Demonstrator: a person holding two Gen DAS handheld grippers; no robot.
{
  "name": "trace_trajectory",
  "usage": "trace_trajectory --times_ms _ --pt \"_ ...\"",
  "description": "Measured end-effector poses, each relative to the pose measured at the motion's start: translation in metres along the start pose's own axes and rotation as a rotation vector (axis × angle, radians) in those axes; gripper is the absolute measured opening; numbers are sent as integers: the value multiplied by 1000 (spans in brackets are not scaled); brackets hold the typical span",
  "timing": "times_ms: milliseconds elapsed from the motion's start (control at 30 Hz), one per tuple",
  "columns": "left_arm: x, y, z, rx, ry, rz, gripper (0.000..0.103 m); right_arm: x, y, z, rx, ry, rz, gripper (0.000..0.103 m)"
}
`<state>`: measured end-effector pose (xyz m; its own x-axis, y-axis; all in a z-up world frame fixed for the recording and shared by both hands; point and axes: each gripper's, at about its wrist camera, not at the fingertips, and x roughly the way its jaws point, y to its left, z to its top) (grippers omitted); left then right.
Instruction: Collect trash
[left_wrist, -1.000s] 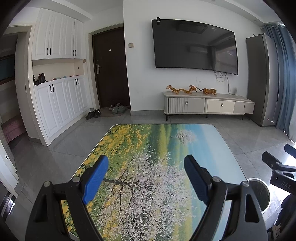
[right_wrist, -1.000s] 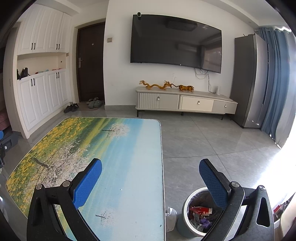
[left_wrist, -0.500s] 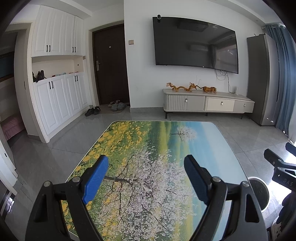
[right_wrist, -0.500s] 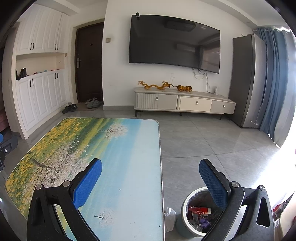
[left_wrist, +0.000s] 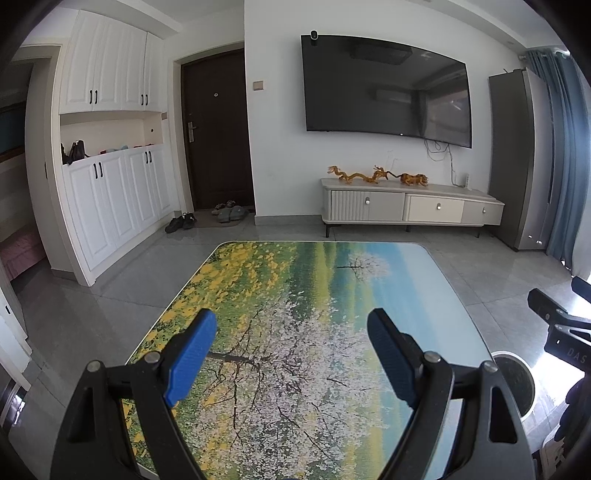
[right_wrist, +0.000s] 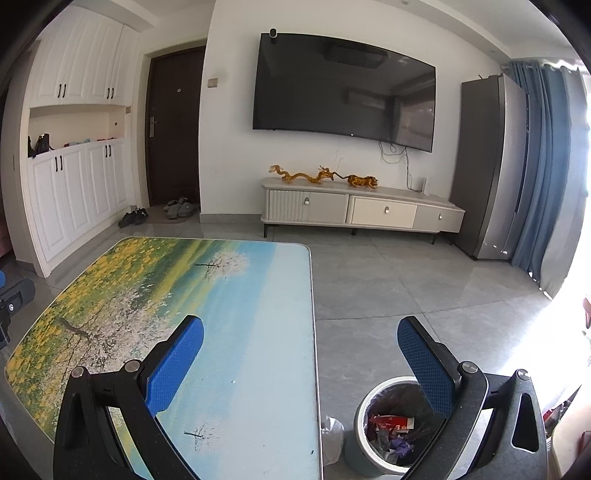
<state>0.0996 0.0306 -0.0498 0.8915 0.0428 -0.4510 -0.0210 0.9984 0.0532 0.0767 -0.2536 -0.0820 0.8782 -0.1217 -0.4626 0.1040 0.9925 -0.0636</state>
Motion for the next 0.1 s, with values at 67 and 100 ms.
trace_trajectory --times_ms 67,100 --pt "-1 -1 0 2 -4 0 83 -2 -1 0 3 -7 0 103" --pt "-1 -1 0 2 -6 0 83 -3 -2 1 5 -10 0 103"
